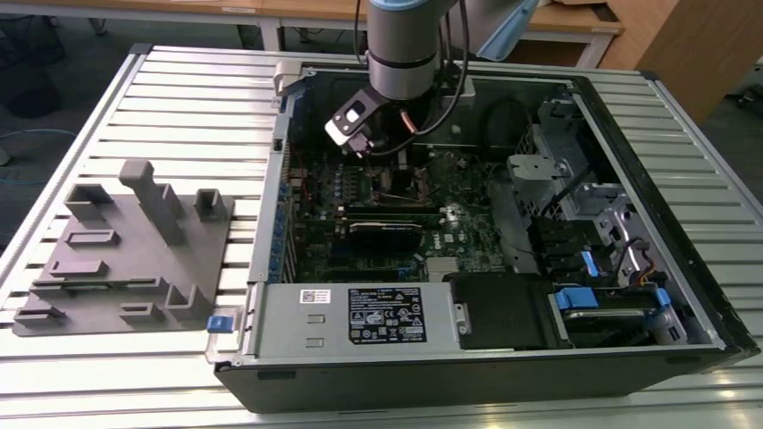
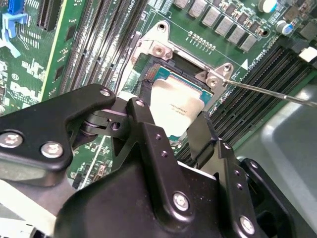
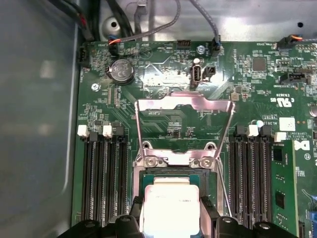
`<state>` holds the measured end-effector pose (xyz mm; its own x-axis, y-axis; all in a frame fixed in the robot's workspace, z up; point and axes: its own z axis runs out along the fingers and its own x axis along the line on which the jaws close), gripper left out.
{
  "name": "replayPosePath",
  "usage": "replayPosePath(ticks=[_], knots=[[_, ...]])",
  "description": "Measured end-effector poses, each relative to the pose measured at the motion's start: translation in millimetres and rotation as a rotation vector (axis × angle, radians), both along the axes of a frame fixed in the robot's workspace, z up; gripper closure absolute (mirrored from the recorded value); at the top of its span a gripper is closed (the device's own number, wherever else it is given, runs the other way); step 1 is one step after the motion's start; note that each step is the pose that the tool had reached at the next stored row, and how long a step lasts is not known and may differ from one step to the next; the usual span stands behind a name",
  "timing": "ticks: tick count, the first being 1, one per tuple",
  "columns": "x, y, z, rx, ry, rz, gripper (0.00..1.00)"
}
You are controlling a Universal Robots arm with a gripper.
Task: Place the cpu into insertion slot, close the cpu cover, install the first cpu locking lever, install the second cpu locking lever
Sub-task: 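Place the cpu into insertion slot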
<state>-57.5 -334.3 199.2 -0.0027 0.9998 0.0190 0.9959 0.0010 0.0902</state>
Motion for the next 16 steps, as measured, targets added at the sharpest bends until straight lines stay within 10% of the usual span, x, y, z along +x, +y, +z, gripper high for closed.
replayPosePath(ticks=[16], knots=[[-0.1, -4.1, -2.6, -0.0118, 0.0002, 0.022, 0.47]])
